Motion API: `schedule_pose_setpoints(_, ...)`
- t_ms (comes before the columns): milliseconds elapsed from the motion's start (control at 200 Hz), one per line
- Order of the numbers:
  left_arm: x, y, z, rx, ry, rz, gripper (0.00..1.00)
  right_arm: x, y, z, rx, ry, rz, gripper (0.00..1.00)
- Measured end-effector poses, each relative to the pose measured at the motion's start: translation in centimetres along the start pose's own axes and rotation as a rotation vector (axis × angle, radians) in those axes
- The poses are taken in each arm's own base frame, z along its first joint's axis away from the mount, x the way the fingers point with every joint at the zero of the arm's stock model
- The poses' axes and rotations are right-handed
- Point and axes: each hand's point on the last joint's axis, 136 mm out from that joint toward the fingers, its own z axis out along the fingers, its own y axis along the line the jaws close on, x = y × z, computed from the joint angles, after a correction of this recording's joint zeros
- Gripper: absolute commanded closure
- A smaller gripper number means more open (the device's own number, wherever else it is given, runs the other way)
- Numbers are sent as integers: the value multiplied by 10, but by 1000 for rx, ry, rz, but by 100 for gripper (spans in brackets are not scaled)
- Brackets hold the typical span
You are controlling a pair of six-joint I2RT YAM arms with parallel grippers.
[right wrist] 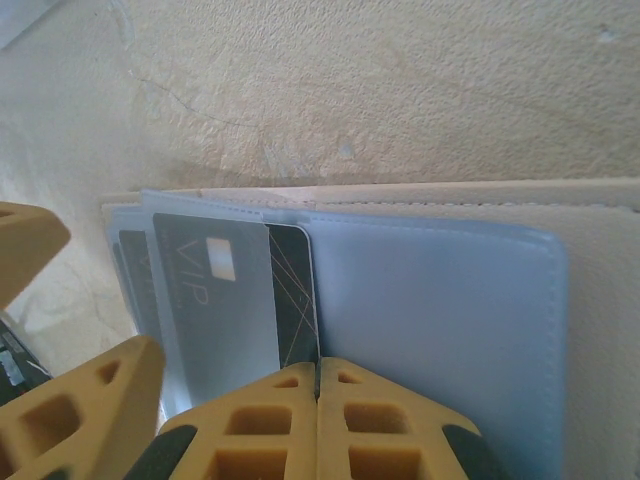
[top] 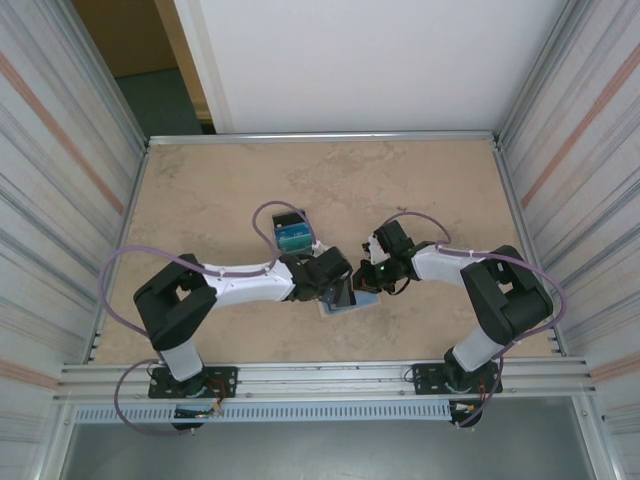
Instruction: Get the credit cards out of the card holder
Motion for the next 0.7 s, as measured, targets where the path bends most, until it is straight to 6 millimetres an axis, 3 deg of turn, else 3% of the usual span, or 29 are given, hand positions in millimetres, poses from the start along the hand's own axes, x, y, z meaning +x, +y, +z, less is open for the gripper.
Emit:
schedule_pose_setpoints(246, 4, -3, 3, -13, 23, 12, 39, 0, -2, 0, 6, 0, 4, 100)
schedule_pose_setpoints(697, 4, -3, 3, -12, 23, 12, 40, -7, -11, -13, 1, -28, 52, 97)
